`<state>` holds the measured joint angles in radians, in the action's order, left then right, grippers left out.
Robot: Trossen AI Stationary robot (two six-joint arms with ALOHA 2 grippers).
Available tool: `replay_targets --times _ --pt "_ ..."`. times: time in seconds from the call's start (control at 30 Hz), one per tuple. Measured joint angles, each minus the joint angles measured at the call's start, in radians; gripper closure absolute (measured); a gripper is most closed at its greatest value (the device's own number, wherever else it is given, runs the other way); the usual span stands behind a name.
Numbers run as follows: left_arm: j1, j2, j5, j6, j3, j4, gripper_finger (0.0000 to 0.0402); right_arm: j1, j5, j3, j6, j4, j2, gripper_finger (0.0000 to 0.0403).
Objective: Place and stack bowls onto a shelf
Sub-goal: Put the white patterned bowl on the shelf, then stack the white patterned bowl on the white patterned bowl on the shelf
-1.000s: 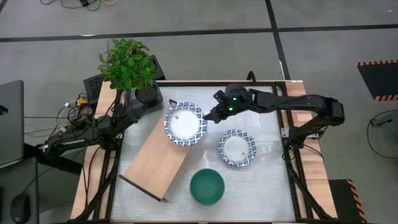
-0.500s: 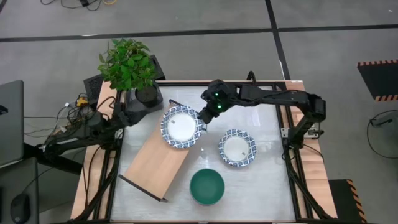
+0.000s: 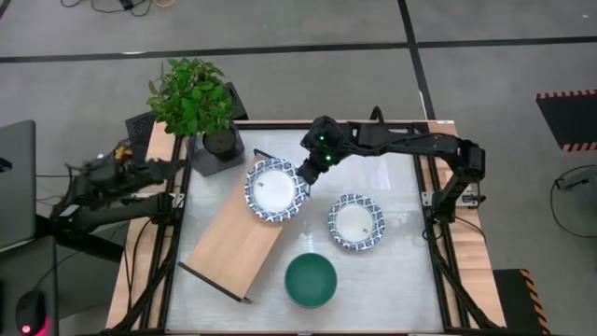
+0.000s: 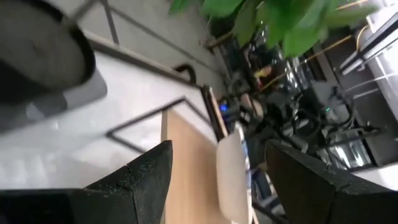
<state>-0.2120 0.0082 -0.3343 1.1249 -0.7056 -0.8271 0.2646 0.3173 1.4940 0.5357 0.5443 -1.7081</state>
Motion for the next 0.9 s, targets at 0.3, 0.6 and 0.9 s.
replay_targets --times 0.3,0.6,0.9 --pt "0.0 0.0 -0.038 -0.056 -0.038 -0.008 0.0159 0.0 -0.001 0.0 -0.021 -0.031 0.0 0.0271" --pt "0.0 0.0 -0.046 -0.056 -0.038 -0.058 0.0159 0.047 0.011 0.11 -0.047 0.075 0.015 0.0217" --pt "0.0 0.0 -0.049 -0.089 -0.038 -0.059 0.0159 -0.06 -0.207 0.136 -0.193 0.777 0.119 0.0227"
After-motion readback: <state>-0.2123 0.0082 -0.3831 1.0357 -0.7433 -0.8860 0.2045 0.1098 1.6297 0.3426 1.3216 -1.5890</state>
